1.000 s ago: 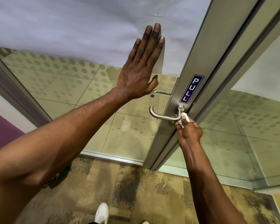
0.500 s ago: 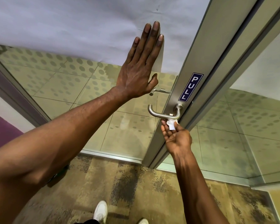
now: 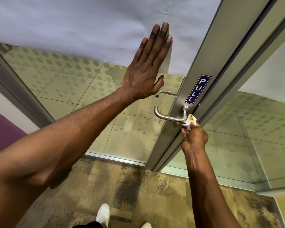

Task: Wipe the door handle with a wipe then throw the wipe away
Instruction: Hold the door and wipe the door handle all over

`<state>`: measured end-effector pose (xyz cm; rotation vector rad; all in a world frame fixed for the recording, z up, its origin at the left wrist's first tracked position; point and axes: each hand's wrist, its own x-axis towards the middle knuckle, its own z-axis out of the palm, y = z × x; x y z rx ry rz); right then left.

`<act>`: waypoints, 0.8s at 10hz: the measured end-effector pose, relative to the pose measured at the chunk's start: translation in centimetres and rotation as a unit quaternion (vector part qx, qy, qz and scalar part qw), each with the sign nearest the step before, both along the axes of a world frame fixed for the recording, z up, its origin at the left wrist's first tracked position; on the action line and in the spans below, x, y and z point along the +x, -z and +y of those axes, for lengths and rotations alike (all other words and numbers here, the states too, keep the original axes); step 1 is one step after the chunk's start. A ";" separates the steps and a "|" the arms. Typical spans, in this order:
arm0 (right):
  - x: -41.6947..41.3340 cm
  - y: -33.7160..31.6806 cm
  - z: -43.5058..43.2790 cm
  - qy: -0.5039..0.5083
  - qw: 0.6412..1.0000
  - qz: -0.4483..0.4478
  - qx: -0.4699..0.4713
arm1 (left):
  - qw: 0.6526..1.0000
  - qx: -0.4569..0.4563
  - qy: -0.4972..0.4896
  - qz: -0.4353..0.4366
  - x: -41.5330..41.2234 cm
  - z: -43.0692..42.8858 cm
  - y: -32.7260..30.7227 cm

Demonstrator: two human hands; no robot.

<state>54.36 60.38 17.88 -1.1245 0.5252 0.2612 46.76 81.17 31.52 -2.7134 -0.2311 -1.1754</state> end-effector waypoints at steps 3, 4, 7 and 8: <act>-1.1 1.7 -2.3 -0.003 0.994 -0.096 -0.043 | 1.000 -0.002 0.000 -0.004 0.1 -0.1 0.1; -1.0 2.3 -2.9 -0.032 0.977 -0.199 -0.070 | 1.000 -0.002 -0.002 -0.003 0.1 -0.1 0.0; 0.5 2.9 -3.4 -0.036 0.966 -0.223 -0.121 | 1.000 -0.001 -0.001 -0.007 0.1 -0.1 0.1; 1.0 2.8 -3.1 -0.046 0.964 -0.236 -0.116 | 1.000 -0.001 -0.001 -0.005 0.2 -0.1 0.1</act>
